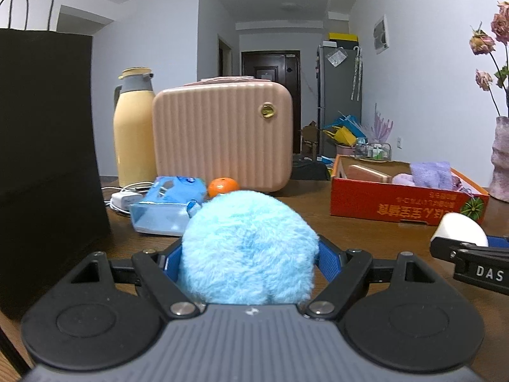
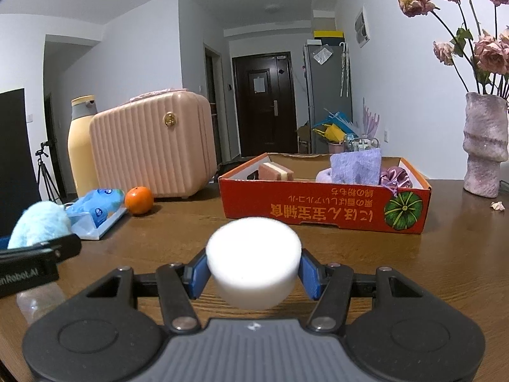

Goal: Organize soft objects
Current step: 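Carry the blue plush and white puff with both tools toward the cardboard box, then open both tools to drop the blue plush and white puff into the box, then withdraw both tools upward from the box back toward the table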

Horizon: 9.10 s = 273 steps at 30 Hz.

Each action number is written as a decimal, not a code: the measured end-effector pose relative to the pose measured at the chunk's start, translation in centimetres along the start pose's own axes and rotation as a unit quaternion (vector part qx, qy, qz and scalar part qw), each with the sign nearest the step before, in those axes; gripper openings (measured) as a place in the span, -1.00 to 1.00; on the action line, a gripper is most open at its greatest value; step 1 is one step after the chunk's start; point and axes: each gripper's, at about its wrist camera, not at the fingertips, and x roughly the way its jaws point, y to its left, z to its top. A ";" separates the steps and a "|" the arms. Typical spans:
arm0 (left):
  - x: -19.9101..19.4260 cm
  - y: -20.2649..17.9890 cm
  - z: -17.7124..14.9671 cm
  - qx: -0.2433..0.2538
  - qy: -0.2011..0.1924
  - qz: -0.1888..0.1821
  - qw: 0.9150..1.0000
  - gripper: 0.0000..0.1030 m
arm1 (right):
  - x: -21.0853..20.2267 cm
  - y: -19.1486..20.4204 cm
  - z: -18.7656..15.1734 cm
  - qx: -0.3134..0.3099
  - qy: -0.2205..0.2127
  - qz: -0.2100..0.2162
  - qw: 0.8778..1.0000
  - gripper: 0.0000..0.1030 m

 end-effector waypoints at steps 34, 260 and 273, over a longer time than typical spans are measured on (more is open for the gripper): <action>1.9 -8.7 0.3 0.017 0.011 -0.038 0.999 0.59 | -0.5 -5.4 1.0 0.015 -0.040 -0.044 0.998 0.11; 0.9 -10.7 0.6 0.001 -0.014 -0.065 0.998 1.00 | -5.9 -11.2 -1.0 -0.014 -0.073 -0.141 0.987 1.00; -2.8 -8.4 -1.0 0.026 -0.010 -0.092 0.995 1.00 | -10.0 -10.8 -2.9 -0.033 -0.062 -0.135 0.988 1.00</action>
